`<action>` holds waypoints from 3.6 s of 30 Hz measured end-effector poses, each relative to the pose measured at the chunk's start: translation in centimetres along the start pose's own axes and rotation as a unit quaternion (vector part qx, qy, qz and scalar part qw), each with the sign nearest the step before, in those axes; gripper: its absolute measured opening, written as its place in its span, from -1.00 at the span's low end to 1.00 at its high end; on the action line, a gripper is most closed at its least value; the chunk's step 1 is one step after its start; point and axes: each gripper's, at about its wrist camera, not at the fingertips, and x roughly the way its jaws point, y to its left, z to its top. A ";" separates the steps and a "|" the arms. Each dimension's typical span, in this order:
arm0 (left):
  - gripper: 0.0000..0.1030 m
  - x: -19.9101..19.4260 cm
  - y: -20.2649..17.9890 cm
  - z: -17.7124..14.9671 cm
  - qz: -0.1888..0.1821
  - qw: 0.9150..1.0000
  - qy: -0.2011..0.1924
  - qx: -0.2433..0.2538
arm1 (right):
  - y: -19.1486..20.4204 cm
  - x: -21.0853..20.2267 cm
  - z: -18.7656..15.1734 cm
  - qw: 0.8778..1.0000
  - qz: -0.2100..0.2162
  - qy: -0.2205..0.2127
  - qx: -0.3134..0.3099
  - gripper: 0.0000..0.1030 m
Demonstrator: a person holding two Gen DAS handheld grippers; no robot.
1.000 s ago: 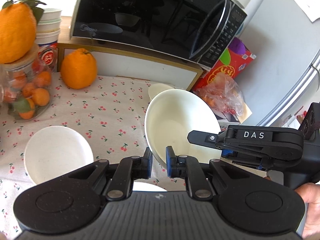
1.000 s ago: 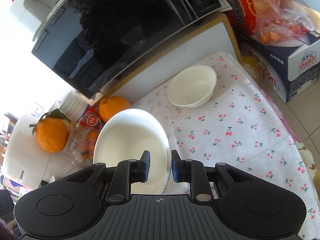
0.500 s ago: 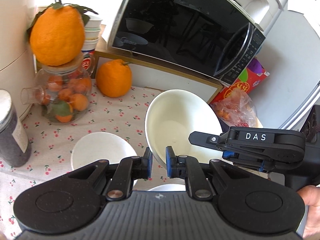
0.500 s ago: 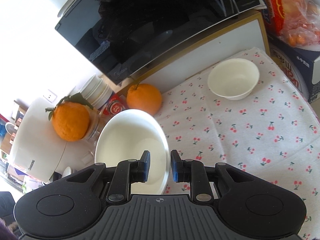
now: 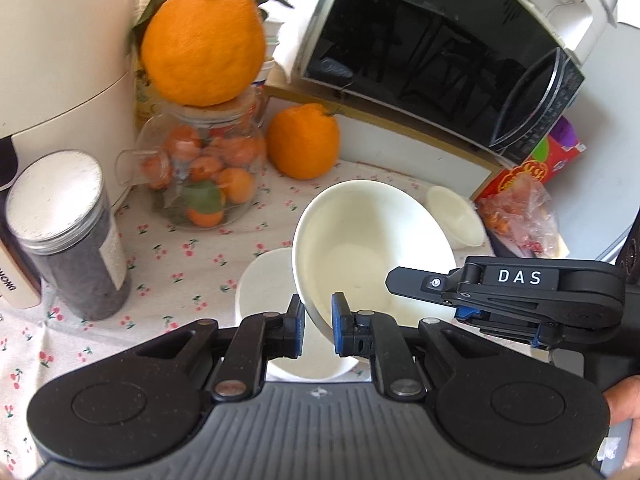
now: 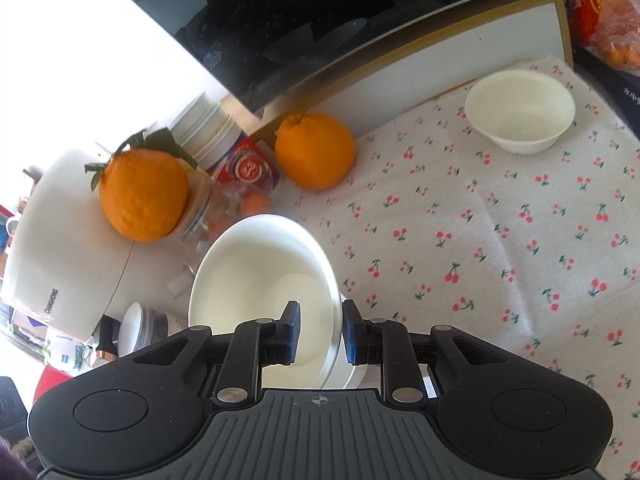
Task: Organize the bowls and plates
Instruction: 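Lift and carry the white bowl with both tools over another white bowl, then lower the bowl into the other bowl and open both tools, then move both tools to the small white bowl and close on its rim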
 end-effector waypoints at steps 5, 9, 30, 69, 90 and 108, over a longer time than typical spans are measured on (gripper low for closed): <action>-0.75 1.0 1.2 -0.4 0.021 0.999 0.024 -0.007 | 0.4 1.5 -0.7 1.000 -0.010 0.017 0.000 -0.57; -0.74 1.5 1.4 -0.6 0.036 0.999 0.035 0.000 | 0.4 2.4 -1.1 0.999 -0.016 0.028 0.001 -0.56; -0.72 1.9 1.2 -0.7 0.051 0.998 0.044 0.009 | 0.3 3.1 -1.2 0.999 -0.019 0.040 -0.003 -0.52; 0.52 2.3 1.1 -1.0 0.061 0.996 0.062 -0.002 | -0.7 1.0 0.1 0.999 0.002 0.017 0.028 0.13; 0.99 1.4 -2.4 0.9 0.052 0.998 0.034 -0.003 | -4.7 -5.2 4.2 0.997 -0.028 -0.063 0.027 0.75; 0.99 7.2 -10.1 7.6 0.034 0.997 0.007 0.065 | -12.5 -4.9 11.7 0.988 0.009 -0.117 0.099 0.83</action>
